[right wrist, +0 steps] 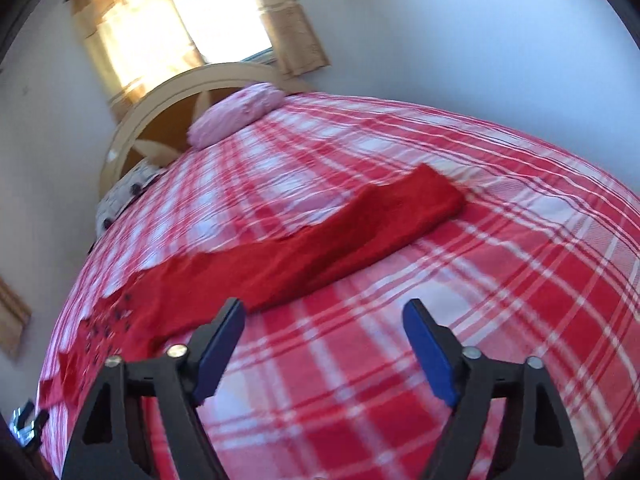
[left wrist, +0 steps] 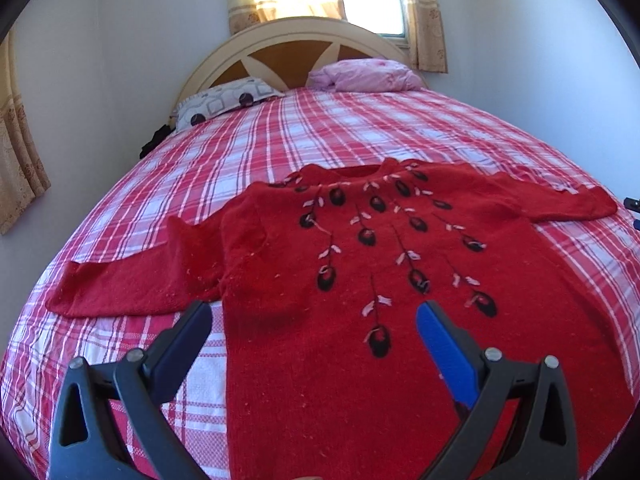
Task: Fold small clothes
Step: 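Grasp the cuff of a red cardigan sleeve with the right gripper, then lift the sleeve and fold it across the cardigan body with the right gripper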
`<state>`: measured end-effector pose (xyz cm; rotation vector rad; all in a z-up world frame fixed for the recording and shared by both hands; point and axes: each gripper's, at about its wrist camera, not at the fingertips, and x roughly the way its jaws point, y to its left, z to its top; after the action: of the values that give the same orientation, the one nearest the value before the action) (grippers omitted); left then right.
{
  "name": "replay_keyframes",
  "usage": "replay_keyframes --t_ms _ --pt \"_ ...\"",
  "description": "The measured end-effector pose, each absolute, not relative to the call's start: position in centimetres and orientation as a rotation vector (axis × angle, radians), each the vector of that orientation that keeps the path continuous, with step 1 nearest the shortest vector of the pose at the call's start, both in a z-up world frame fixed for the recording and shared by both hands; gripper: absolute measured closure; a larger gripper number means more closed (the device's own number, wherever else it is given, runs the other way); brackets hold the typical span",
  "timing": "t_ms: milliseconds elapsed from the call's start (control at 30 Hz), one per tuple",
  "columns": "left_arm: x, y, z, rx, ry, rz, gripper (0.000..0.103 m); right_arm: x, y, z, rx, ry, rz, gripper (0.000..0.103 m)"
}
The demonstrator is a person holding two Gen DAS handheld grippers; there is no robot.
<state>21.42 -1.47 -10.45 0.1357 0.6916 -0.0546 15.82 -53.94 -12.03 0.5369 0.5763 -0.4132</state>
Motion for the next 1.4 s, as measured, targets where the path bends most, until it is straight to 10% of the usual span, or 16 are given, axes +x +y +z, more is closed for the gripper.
replay_keyframes --t_ms 700,1000,1400 --pt "25.9 -1.3 -12.7 0.134 0.762 -0.024 0.000 21.0 -68.5 -15.6 0.688 0.621 -0.588 0.049" --pt "26.3 -1.2 -13.0 0.109 0.779 -0.056 0.000 22.5 -68.6 -16.1 0.693 0.665 -0.557 0.089" --pt "25.9 -0.6 -12.7 0.076 0.777 -0.099 0.000 27.4 -59.5 -9.2 0.454 0.607 -0.388 0.092"
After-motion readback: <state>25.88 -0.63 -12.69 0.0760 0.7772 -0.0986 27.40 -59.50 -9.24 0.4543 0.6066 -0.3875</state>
